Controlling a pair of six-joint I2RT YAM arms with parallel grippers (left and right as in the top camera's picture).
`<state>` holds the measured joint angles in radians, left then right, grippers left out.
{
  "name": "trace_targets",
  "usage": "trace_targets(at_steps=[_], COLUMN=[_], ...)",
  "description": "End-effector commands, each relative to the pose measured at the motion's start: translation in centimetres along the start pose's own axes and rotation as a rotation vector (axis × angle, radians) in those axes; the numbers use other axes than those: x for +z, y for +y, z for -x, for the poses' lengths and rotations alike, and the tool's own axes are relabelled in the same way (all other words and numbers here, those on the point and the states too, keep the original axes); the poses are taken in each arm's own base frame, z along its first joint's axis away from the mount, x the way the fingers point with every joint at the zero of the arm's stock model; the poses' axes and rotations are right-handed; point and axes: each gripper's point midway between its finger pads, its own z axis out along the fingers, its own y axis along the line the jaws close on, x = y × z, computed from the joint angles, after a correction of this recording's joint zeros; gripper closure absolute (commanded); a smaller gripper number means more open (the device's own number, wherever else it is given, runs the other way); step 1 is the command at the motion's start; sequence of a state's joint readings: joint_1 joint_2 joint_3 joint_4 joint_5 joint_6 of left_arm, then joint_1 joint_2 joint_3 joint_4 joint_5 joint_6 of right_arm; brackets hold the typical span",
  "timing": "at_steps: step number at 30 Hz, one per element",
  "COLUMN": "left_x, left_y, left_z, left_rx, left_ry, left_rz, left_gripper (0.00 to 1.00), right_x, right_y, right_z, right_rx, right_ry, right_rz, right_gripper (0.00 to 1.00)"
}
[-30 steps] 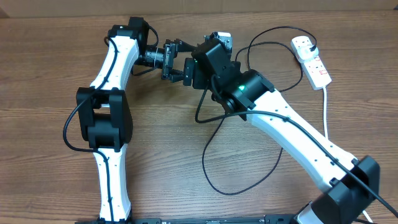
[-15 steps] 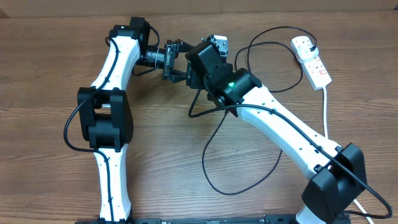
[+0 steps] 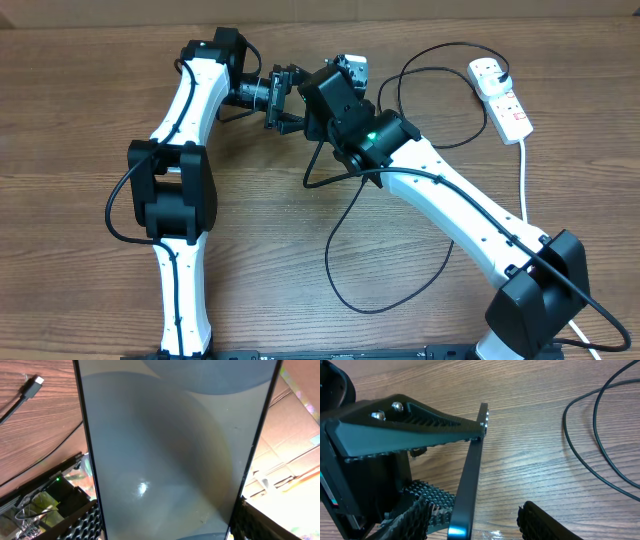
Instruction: Plug charger to phone and switch on socket
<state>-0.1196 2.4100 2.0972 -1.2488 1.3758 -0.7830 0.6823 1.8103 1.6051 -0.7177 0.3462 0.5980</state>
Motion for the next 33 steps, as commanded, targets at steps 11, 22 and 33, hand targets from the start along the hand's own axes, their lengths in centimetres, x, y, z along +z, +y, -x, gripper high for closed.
trace_targets(at_steps=[11,22,33], left_x=[0.4,0.4,0.4], left_y=[-1.7,-1.6,-1.3], left_z=[-1.5,-1.5,-1.1], left_rx=[0.122,0.138,0.110], left_ry=[0.068,0.067,0.047], left_rz=[-0.063,-0.062,-0.039], left_gripper=[0.32,0.32,0.32], right_x=[0.5,0.7,1.0], right_y=[0.0,-0.1,-0.2], right_z=[0.5,0.5,0.4], right_rx=[-0.001,-0.001,-0.003], right_ry=[-0.018,-0.025,-0.022], right_rz=[-0.017,-0.027,-0.033], right_gripper=[0.50,0.57,0.64])
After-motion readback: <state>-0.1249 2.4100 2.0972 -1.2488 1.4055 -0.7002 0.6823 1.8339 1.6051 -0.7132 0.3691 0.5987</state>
